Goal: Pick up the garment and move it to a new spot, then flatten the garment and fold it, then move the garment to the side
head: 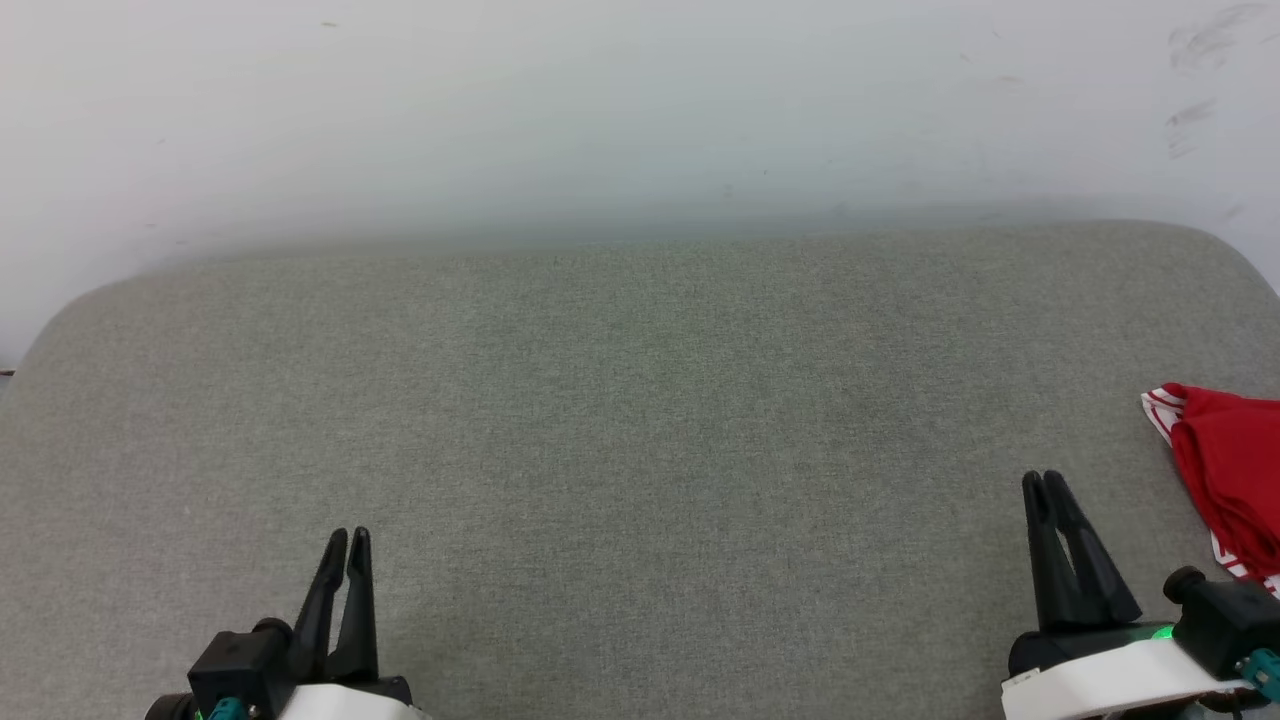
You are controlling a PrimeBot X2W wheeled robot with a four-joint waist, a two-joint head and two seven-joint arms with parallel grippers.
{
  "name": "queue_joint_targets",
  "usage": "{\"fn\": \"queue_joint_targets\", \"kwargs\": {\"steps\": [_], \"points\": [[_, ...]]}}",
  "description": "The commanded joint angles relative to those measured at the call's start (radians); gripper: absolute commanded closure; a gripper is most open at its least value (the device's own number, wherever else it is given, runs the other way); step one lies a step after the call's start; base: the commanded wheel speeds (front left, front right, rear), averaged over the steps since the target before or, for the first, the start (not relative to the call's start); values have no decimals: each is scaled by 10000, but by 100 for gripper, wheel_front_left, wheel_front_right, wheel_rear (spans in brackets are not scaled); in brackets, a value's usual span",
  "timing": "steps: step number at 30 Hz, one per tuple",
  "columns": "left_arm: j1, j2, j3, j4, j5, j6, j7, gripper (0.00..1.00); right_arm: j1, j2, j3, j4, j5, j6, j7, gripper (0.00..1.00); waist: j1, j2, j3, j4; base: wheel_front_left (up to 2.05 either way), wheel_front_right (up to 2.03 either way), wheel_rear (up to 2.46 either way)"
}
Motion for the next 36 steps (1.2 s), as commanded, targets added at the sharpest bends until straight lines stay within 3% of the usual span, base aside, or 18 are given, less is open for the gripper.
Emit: {"fn": "queue_joint_targets", "kwargs": {"steps": [1,36], "points": [[-1,-2,5,67,-49,-3,31,100,20,1,2,47,47,0,10,100,0,0,0,1,0,0,0],[-839,-1,319,821,-6023,-281,1567,100,-577,62,-395,771,5519,-2,1458,100,0,0,-9,128,0,0,0]]}}
